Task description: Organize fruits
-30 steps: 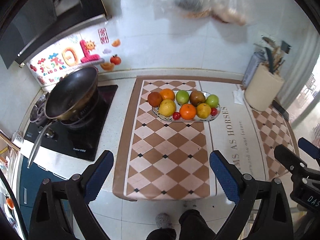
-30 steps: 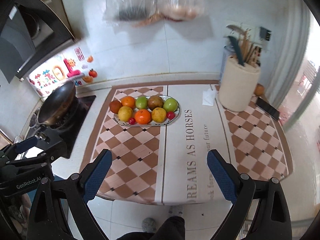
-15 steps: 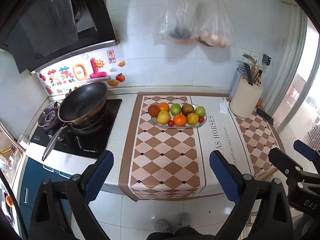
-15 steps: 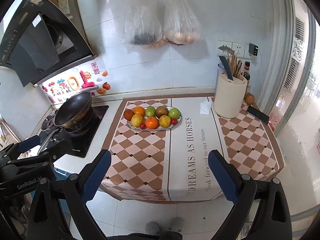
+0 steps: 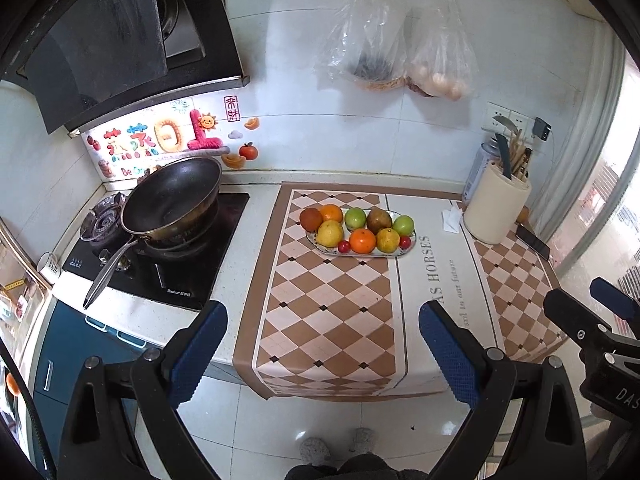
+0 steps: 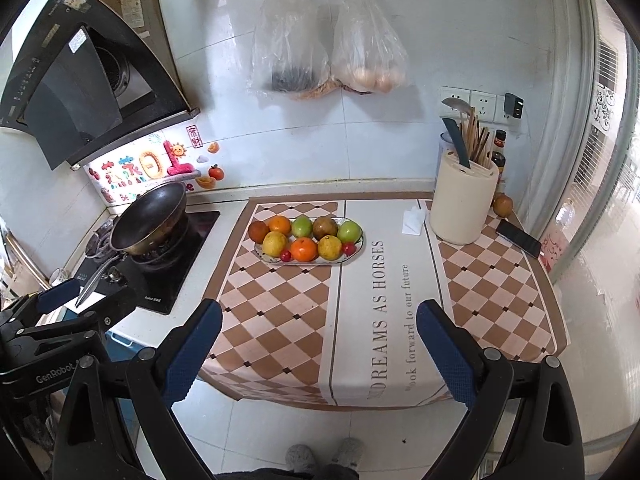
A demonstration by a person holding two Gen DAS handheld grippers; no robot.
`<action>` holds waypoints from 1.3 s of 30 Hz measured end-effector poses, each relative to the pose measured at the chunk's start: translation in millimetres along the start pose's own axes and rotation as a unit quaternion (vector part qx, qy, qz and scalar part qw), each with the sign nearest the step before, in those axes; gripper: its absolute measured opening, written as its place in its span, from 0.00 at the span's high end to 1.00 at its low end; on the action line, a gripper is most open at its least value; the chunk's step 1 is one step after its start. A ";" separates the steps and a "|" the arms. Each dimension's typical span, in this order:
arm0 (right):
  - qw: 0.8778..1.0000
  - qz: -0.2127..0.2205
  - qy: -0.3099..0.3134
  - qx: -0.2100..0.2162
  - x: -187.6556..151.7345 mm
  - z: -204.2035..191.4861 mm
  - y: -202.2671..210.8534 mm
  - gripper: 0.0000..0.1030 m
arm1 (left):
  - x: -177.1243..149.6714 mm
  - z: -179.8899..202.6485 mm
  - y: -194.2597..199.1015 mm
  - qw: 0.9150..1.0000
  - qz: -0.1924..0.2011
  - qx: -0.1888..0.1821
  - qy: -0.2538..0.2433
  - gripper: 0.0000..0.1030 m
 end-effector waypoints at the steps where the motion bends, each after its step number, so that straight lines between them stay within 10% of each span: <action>1: 1.000 0.001 0.001 -0.002 2.2 0.8 -3.3 0.03 | 1.7 0.6 -3.4 1.000 0.000 0.002 0.000 0.05; 22: 0.999 -0.042 -0.009 -0.024 39.7 28.1 -118.4 0.03 | 34.5 11.6 -95.9 0.999 -0.034 0.036 -0.009 0.03; 39: 0.998 -0.055 -0.012 -0.028 38.9 34.4 -136.4 0.03 | 41.2 12.9 -118.5 0.998 -0.048 0.036 -0.010 0.03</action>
Point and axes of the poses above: each gripper's, at about its wrist camera, not at the fingertips, and y roughly against the way its jaws point, z to its right, x to its top, the point moved 2 cm from there along -y, roughly the way its jaws point, and after that the axes turned 5 degrees about x, right-handed, at the moved point
